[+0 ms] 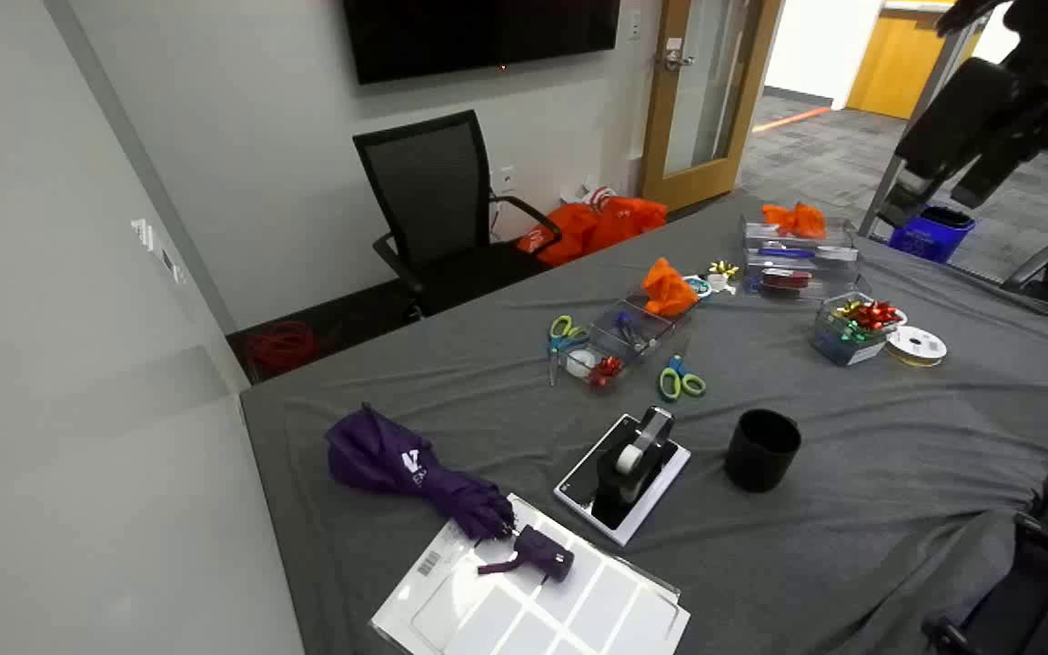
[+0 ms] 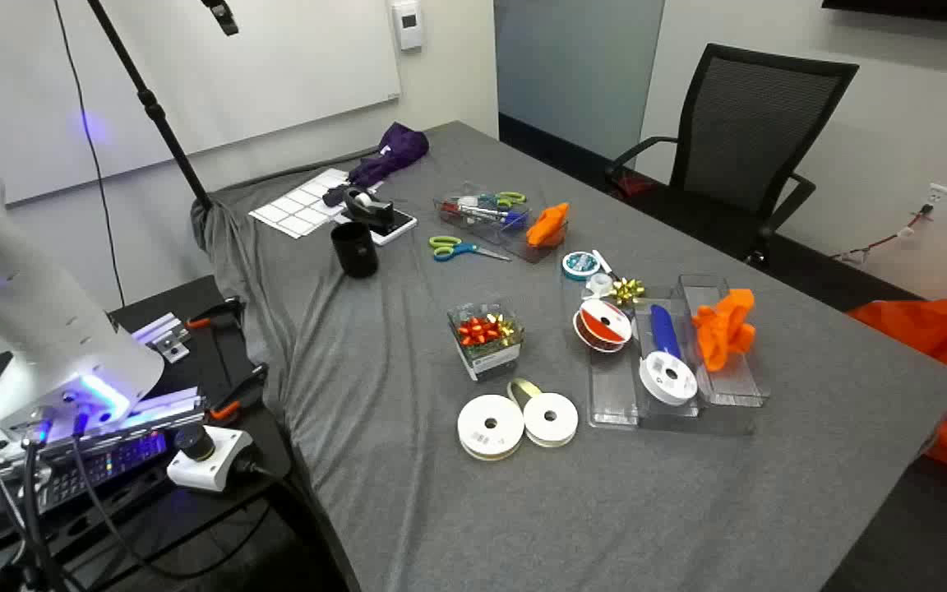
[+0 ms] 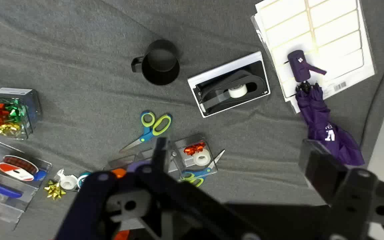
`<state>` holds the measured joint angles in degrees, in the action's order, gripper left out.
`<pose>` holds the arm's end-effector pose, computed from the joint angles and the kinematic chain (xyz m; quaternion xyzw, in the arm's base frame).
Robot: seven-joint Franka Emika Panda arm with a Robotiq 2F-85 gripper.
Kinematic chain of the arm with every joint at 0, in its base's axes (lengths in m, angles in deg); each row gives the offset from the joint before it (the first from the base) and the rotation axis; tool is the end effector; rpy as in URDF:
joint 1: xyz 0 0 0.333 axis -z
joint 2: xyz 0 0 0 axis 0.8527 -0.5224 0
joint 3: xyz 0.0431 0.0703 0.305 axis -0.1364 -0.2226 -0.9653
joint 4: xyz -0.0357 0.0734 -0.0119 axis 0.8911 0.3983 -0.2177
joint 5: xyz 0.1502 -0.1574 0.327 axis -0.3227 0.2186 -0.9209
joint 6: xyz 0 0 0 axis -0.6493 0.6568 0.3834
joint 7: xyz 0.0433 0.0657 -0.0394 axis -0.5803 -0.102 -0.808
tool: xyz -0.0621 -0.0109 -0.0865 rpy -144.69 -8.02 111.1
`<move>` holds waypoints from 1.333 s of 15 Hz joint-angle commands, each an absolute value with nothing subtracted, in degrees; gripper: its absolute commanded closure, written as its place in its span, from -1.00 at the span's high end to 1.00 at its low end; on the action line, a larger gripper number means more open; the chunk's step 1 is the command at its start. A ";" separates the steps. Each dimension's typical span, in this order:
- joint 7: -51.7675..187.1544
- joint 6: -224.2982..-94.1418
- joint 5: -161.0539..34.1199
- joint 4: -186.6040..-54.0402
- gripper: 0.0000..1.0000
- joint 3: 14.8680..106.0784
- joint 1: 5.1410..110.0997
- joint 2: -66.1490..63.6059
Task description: Move the decoration to the clear object on the left
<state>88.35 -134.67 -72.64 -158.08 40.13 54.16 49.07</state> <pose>0.3642 0.1692 0.5862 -0.9913 0.0666 -0.1123 0.0169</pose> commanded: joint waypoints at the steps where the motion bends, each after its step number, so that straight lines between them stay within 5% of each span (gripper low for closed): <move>1: 88.54 -134.57 -72.39 -157.96 1.00 40.45 53.75 48.96; 12: 88.54 -134.56 -72.39 -157.96 1.00 40.45 53.75 48.96; 20: 66.32 -137.69 -71.51 -163.49 1.00 54.53 55.16 50.09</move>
<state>73.80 -135.60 -72.10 -161.10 49.94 54.24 49.92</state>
